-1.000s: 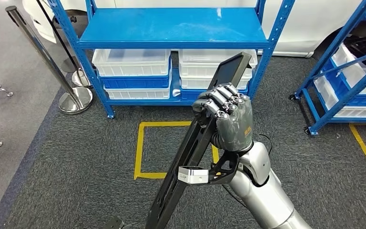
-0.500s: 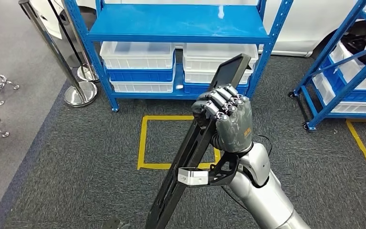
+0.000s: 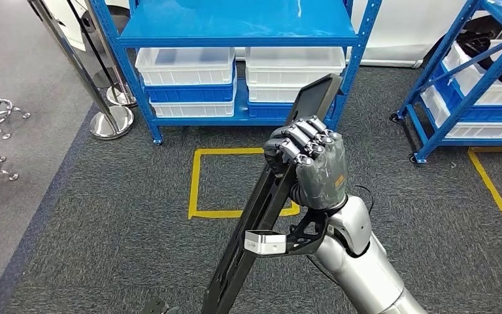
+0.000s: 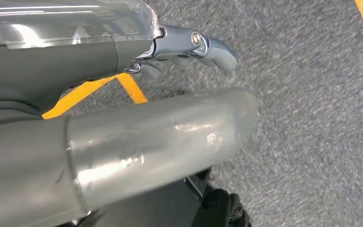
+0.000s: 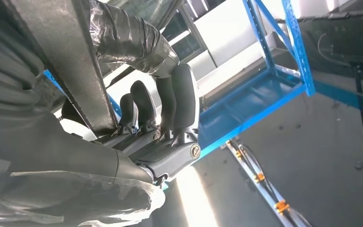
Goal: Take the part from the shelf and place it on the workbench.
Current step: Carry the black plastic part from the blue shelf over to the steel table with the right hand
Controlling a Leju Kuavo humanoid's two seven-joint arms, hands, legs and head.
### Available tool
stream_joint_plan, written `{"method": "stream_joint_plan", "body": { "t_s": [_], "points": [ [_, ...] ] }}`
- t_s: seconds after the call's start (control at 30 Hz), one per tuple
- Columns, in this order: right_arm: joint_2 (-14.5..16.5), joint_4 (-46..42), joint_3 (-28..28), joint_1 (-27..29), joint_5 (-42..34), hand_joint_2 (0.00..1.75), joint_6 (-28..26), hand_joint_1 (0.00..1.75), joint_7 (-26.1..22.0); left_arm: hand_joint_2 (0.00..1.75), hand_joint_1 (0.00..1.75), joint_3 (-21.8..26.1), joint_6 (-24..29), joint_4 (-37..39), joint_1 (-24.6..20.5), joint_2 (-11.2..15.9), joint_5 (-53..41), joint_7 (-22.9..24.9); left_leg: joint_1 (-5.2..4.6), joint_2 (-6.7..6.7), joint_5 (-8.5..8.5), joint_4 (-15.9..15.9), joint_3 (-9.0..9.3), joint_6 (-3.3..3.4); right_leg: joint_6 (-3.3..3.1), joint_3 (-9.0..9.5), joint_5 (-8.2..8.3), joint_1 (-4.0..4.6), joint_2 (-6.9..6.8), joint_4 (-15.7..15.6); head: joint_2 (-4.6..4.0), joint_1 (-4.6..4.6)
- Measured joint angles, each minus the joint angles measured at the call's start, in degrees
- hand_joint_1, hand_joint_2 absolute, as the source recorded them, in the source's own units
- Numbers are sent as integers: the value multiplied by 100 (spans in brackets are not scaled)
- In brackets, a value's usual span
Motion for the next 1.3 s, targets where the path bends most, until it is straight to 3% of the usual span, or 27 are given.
{"method": "stream_joint_plan", "body": {
  "t_s": [0.1,0.27,0.33,0.4,0.43,0.53,0.57,0.6,0.67,0.73,0.77,0.8,0.83,0.9,0.97,1.0,1.07,1.1,1.13,1.23,1.27,1.3],
  "points": [
    [0,0,2,-3,0,175,1,175,0,0,0,-6,0,0,10,1,0,-2,18,-2,-508,428,-163,-44,-78,-123,122,-12,-16,-15,0,-3],
    [0,0,2,-2,-1,175,1,175,0,0,0,-7,1,0,10,1,0,-2,20,-2,-586,520,-189,-48,-80,-140,135,-11,-17,-15,0,-2],
    [0,0,3,-1,-1,175,1,175,0,0,0,-8,-1,0,9,1,-1,-2,22,-1,-776,806,-262,-58,-85,-192,175,-5,-21,-13,0,-2],
    [0,1,4,4,0,175,1,175,0,0,0,-14,-1,0,11,2,-1,-2,22,0,-961,1323,-313,-68,-89,-349,294,10,-24,-5,0,-2],
    [0,2,4,6,0,175,1,175,0,0,0,-18,-1,0,12,4,-1,-2,20,0,-896,1345,-188,-60,-84,-451,368,16,-24,4,0,-3],
    [-1,1,11,5,1,175,0,175,0,0,0,-31,3,0,-5,26,2,-13,-45,-10,-683,55,835,104,61,-709,713,16,-38,-14,0,-3],
    [-2,0,13,4,1,175,-1,175,0,0,0,-34,4,0,-9,32,4,-19,-53,0,-656,-305,1043,172,119,-748,760,11,-38,-16,0,-2],
    [-3,0,14,2,1,175,-1,175,0,0,0,-38,3,0,-7,33,8,-23,-42,13,-582,-333,1012,223,146,-781,664,8,-30,42,0,0],
    [-4,1,15,1,-1,175,-1,175,0,0,0,-43,4,0,-14,36,17,-33,-24,38,-429,-374,907,299,185,-926,179,-5,-12,467,0,2],
    [-6,2,15,4,-2,175,-2,175,0,0,0,-47,2,0,-15,38,26,-41,-31,40,-305,-363,740,318,223,-1086,-304,-22,-5,1155,0,1],
    [-6,4,15,7,-2,175,-2,175,0,0,0,-51,-1,0,-13,38,31,-44,-32,41,-247,-348,649,309,242,-1102,-374,-33,-4,1405,0,2],
    [-7,5,16,8,-2,175,-2,175,0,0,0,-56,-2,0,-12,38,35,-45,-31,43,-193,-325,554,296,259,-1039,-330,-47,-5,1498,0,1],
    [-7,6,16,8,-2,175,-2,175,0,0,0,-63,-2,0,-11,38,38,-45,-28,44,-146,-295,459,278,273,-873,-210,-65,-6,1393,0,2],
    [-7,6,18,1,-2,175,-2,175,0,0,0,-78,-2,0,-11,39,45,-45,-28,39,-73,-206,292,228,293,-312,-76,-101,-7,737,0,1],
    [-6,4,20,-2,-1,175,-2,175,0,0,0,-89,-2,0,-10,43,52,-46,-33,33,-15,-128,187,155,261,74,-148,-86,10,176,0,-1],
    [-7,3,22,-2,-1,175,-2,175,0,0,0,-92,-2,0,-8,45,55,-46,-33,33,20,-115,157,114,224,117,-192,-64,21,68,0,-2],
    [-8,5,23,-3,-1,175,-1,175,0,0,0,-102,-2,0,-1,45,55,-48,-8,28,84,-109,123,31,115,65,-124,-42,27,34,0,1],
    [-9,5,24,-6,-2,175,-1,175,0,0,0,-108,-2,0,5,45,55,-47,7,24,33,-64,81,0,61,27,-69,-38,23,27,0,-3],
    [-9,6,24,-9,-2,175,0,175,0,0,0,-113,-2,0,11,44,55,-46,20,18,-112,64,18,-24,16,-20,-10,-38,15,15,0,-2],
    [-9,13,25,-13,-5,175,1,175,0,0,0,-131,-1,0,16,43,57,-44,30,14,-850,910,-225,-60,-62,-211,154,-9,4,8,0,-3],
    [-9,20,26,-11,-12,175,1,175,0,0,0,-137,1,0,15,43,61,-42,30,14,-983,1162,-250,-58,-75,-284,207,8,3,11,0,-3],
    [-9,27,26,-10,-22,175,2,175,0,0,0,-141,3,0,15,43,72,-37,26,13,-1002,1282,-206,-48,-82,-362,263,23,2,17,0,-2]
  ]
}}
